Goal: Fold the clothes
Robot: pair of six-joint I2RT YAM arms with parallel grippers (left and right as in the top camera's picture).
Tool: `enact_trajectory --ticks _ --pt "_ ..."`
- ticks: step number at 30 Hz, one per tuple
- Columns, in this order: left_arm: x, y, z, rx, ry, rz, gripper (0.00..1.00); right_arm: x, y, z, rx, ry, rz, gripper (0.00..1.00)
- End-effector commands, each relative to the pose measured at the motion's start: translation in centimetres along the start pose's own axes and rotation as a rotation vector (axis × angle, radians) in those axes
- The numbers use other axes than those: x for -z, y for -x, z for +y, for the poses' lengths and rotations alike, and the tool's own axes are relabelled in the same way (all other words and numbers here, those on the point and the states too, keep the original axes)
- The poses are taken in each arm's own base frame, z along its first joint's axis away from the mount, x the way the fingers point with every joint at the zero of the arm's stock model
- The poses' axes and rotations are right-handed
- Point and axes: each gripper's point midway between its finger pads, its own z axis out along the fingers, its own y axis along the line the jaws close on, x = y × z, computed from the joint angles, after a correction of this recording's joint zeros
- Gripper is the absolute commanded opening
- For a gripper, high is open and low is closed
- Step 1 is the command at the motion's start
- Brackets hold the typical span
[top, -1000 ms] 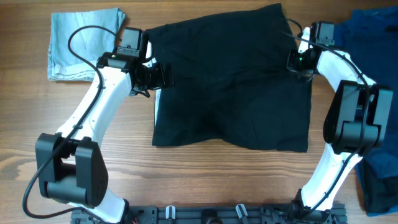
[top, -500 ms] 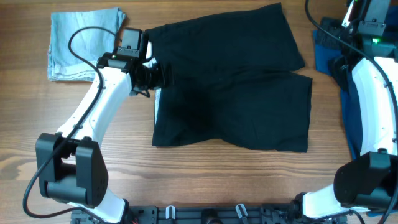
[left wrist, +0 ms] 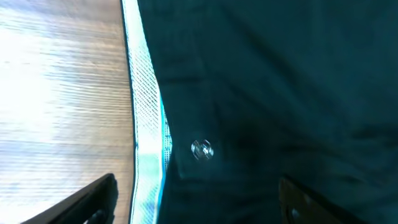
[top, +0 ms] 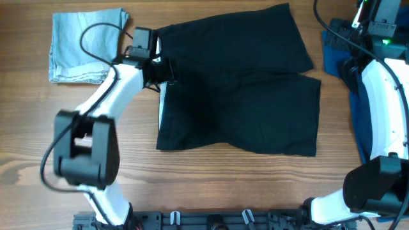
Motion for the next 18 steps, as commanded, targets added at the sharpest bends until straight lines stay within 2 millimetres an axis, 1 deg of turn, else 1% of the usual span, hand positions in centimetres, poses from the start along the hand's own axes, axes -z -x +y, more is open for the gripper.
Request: enact_trajectory --ticks 1,3,6,9,11,15,18 --pt "-3.4 -1.3 0.4 0.014 -0.004 0.054 0.78 -0.4 -0.3 -0.3 0.015 -0.025 0.01 1.0" --pt "-4.3 -1.4 0.6 0.015 -0.002 0.058 0.76 -0.4 -0.3 -0.3 0.015 -0.025 0.01 1.0" --pt "-5.0 -1.7 0.8 0.016 0.001 0.065 0.72 -0.4 -0.3 -0.3 0.015 -0.025 0.01 1.0" --pt "-5.1 -1.5 0.4 0.008 -0.007 0.054 0.7 -0.4 -0.3 -0.3 0.014 -0.025 0.01 1.0" --pt "-5.2 -1.6 -0.1 -0.002 -0.016 0.053 0.67 -0.4 -0.3 -0.3 0.015 -0.024 0.01 1.0" --pt "-5.2 -1.8 -0.8 -0.017 -0.024 0.052 0.68 -0.4 -0.3 -0.3 0.015 -0.024 0.01 1.0" --pt "-5.2 -1.6 -1.0 -0.02 -0.028 0.045 0.67 -0.4 -0.3 -0.3 0.015 -0.024 0.011 1.0"
